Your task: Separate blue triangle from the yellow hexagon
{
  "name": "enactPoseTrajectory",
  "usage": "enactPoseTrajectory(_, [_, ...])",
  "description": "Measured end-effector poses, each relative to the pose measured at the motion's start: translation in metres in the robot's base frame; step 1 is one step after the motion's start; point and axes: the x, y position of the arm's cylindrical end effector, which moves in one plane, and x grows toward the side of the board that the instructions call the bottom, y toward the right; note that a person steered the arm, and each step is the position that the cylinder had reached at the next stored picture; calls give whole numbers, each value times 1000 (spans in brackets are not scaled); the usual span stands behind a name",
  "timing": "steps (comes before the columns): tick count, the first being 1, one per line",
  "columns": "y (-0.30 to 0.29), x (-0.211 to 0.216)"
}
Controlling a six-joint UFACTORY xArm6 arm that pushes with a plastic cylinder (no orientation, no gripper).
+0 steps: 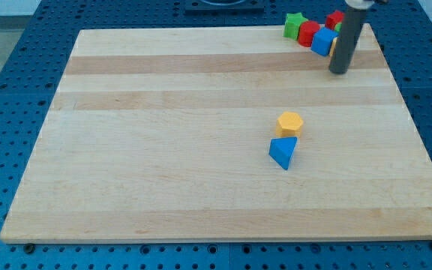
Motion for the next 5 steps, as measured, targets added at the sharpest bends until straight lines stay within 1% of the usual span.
enactPoseTrajectory(1, [23, 75])
enactPoseTrajectory(2, [35, 162])
enactPoseTrajectory(3, [-10, 236])
enactPoseTrajectory(4, [-79, 243])
enactPoseTrajectory(5, [-129, 213])
